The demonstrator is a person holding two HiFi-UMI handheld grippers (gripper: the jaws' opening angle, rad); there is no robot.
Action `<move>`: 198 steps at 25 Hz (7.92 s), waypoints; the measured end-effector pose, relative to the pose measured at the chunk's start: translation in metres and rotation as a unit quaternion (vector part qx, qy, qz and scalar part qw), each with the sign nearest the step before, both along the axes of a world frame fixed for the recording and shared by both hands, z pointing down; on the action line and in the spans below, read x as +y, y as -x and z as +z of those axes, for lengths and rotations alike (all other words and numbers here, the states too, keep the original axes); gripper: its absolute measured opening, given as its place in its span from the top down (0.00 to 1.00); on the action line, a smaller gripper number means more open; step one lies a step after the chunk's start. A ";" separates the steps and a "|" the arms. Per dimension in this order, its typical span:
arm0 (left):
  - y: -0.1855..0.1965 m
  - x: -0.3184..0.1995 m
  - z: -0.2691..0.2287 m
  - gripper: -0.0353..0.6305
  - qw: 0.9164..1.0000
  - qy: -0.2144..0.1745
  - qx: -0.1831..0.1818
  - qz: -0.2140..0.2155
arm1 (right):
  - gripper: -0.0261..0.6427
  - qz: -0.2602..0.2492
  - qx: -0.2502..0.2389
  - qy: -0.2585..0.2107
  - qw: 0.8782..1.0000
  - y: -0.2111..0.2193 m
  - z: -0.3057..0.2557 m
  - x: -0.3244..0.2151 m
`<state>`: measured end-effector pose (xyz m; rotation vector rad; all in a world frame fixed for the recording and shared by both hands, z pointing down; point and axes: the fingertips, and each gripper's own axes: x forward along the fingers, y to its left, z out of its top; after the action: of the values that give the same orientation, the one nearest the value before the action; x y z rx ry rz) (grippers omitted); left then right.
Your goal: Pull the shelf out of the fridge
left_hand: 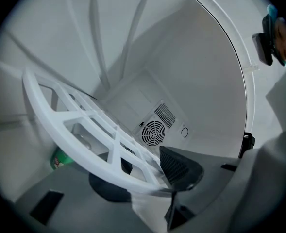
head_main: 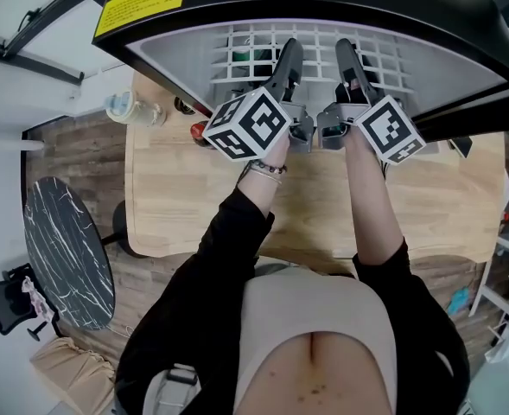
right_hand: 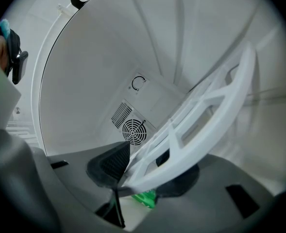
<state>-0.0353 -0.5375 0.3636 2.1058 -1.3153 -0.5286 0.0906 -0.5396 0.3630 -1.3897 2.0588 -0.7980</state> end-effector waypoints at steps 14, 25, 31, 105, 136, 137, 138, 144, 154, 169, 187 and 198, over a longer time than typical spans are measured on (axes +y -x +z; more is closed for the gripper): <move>0.000 0.008 0.001 0.67 1.000 0.004 -0.008 -0.001 | 0.70 0.005 -0.005 0.005 1.000 -0.001 0.002 0.009; -0.001 0.013 0.003 0.69 0.999 0.032 -0.005 -0.001 | 0.74 0.004 -0.017 0.046 0.999 -0.001 0.004 0.014; -0.002 0.014 0.001 0.69 0.999 0.032 -0.005 0.000 | 0.74 0.008 -0.017 0.046 0.999 -0.003 0.004 0.016; -0.001 0.064 0.001 0.73 0.999 0.042 0.012 0.006 | 0.75 0.012 -0.011 0.047 0.999 -0.003 0.003 0.071; -0.001 0.093 0.003 0.73 0.999 0.042 0.015 0.013 | 0.75 0.011 -0.019 0.050 0.998 -0.003 0.005 0.099; -0.001 0.094 0.004 0.73 0.999 0.042 0.016 0.013 | 0.75 0.011 -0.020 0.051 0.998 -0.003 0.005 0.100; -0.001 0.094 0.003 0.73 0.999 0.043 0.016 0.013 | 0.76 0.011 -0.020 0.051 0.998 -0.003 0.005 0.101; 0.000 0.099 0.002 0.73 0.999 0.043 0.015 0.012 | 0.76 0.010 -0.020 0.050 0.998 -0.003 0.004 0.105; 0.000 0.106 0.002 0.73 0.999 0.043 0.016 0.013 | 0.76 0.008 -0.021 0.051 0.998 -0.002 0.004 0.113; 0.000 0.112 0.002 0.74 0.999 0.047 0.014 0.013 | 0.76 0.003 -0.025 0.056 0.998 -0.003 0.004 0.118; 0.001 0.123 0.002 0.74 0.998 0.049 0.023 0.015 | 0.76 -0.016 -0.029 0.056 0.998 -0.001 0.005 0.130; 0.000 0.127 0.003 0.74 0.998 0.048 0.028 0.014 | 0.76 -0.025 -0.032 0.053 0.998 -0.002 0.005 0.134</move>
<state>-0.0355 -0.4102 0.3665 2.0129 -1.2531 -0.4988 0.0928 -0.4052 0.3683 -1.3537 2.0351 -0.9744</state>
